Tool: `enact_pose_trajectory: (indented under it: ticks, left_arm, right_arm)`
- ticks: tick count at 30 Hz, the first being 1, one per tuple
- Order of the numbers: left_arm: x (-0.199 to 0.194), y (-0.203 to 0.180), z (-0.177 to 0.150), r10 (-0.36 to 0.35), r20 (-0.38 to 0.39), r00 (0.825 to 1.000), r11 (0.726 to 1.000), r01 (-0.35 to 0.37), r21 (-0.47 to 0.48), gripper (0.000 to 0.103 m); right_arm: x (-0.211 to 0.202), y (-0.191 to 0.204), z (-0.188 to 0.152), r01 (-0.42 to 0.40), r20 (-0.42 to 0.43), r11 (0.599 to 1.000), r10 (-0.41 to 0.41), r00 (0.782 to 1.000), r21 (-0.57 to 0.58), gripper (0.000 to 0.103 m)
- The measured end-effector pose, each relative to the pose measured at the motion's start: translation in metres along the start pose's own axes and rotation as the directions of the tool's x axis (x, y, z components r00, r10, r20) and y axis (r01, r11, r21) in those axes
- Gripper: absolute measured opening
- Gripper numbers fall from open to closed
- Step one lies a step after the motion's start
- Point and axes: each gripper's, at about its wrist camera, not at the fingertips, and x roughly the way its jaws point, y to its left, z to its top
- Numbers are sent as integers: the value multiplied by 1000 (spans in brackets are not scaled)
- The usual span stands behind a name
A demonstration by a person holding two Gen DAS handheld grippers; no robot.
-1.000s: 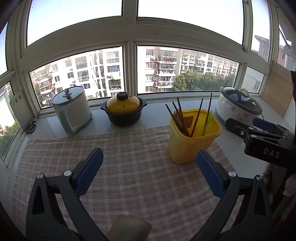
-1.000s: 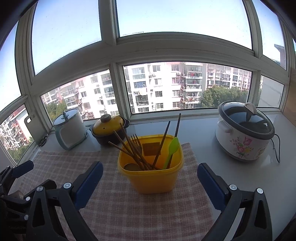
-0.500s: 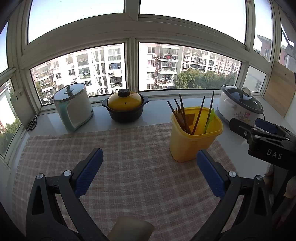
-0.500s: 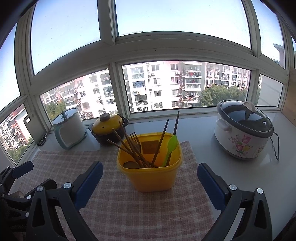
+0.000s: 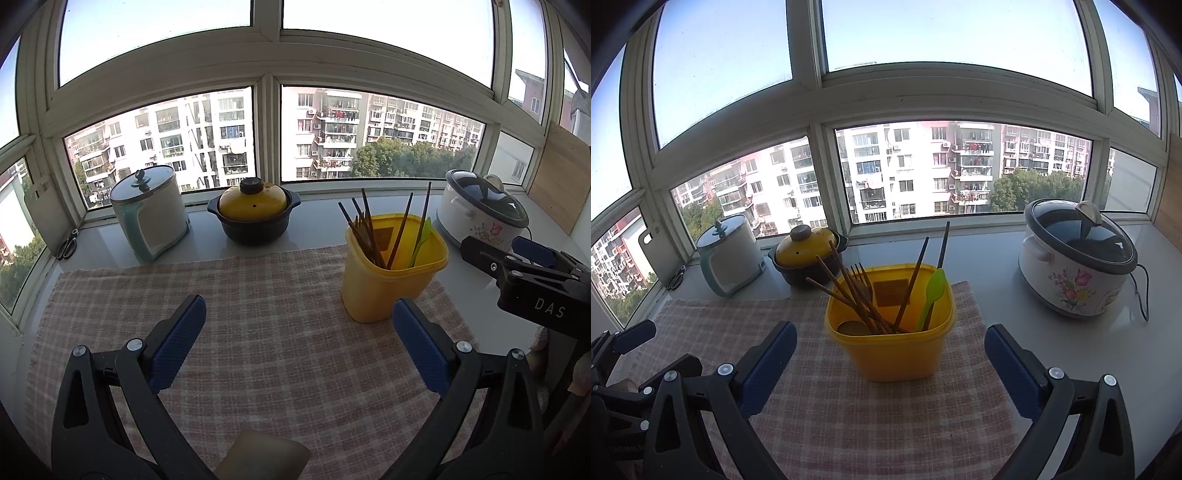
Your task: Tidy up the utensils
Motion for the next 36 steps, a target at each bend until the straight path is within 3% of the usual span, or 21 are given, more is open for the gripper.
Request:
enact_pose_trajectory:
  ticks: [36]
  left_arm:
    - [1,5,-1,19,-5,1000,1000,-19,-4,102]
  right_arm:
    - [3,0,-3,-7,-14,1000,7,1000,18,103]
